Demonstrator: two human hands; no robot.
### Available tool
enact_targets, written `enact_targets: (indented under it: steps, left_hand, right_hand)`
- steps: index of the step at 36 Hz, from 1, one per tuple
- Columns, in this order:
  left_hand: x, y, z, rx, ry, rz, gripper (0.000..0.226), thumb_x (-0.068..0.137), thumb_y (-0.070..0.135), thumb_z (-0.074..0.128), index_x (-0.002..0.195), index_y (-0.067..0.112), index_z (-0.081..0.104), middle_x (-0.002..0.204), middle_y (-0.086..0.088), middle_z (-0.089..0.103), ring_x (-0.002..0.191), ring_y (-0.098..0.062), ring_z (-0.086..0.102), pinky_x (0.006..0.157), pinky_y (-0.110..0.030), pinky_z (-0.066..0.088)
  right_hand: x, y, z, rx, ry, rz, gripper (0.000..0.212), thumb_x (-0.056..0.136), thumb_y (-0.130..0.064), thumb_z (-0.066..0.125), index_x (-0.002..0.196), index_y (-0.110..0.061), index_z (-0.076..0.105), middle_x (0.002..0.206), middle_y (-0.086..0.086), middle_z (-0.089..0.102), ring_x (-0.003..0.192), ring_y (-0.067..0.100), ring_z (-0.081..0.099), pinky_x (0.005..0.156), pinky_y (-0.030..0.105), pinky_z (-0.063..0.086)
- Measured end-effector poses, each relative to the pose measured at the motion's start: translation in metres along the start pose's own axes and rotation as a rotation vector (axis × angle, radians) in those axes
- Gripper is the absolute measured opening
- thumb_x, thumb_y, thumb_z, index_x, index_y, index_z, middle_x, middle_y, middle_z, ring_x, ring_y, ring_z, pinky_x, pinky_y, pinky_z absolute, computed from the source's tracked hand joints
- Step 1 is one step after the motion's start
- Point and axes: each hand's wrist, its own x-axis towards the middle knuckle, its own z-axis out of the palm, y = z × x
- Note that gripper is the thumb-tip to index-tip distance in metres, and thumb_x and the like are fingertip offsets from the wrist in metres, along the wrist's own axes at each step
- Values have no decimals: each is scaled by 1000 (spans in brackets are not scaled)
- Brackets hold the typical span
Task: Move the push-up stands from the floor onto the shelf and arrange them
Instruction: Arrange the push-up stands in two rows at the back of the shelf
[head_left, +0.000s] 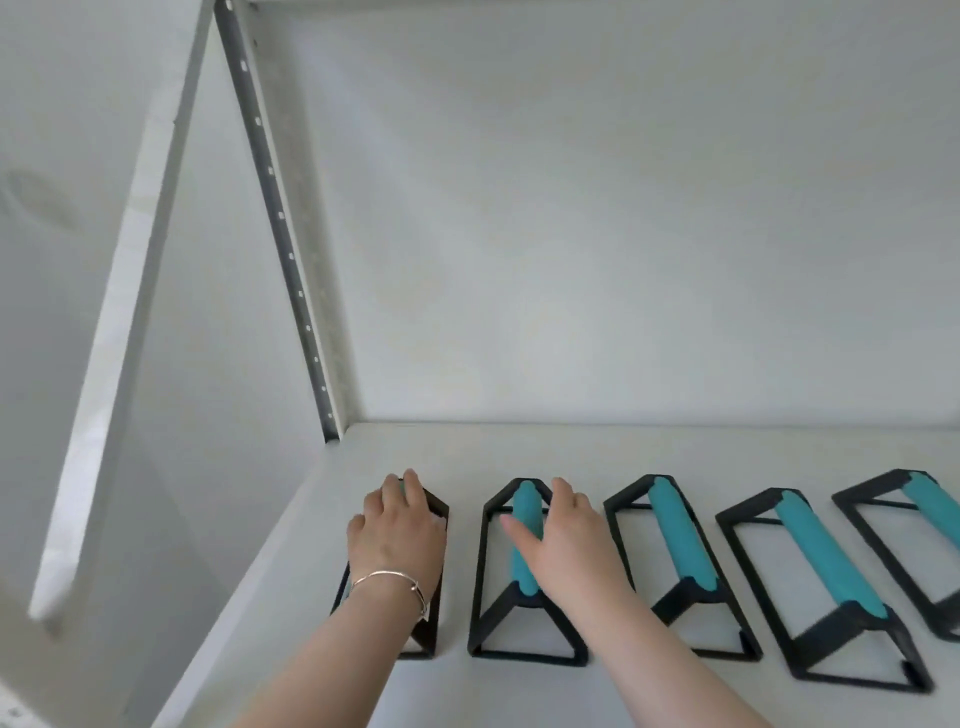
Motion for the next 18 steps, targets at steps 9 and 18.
enact_targets:
  steps: [9, 18]
  left_hand:
    - [14, -8, 12, -87, -100, -187, 50, 93, 37, 50, 129, 8, 30, 118, -5, 48, 99, -22, 61, 64, -28, 42]
    - [59, -26, 3, -45, -192, -8, 50, 97, 47, 45, 128, 8, 38, 121, -10, 55, 107, -27, 60, 81, -33, 46]
  right_hand:
    - [21, -15, 12, 131, -220, 234, 70, 73, -58, 72, 113, -10, 41, 107, 7, 59, 92, 26, 63, 72, 34, 52]
    - [77, -22, -14, 14, -286, 81, 48, 77, -37, 68, 116, -15, 50, 106, 5, 62, 90, 24, 63, 75, 35, 53]
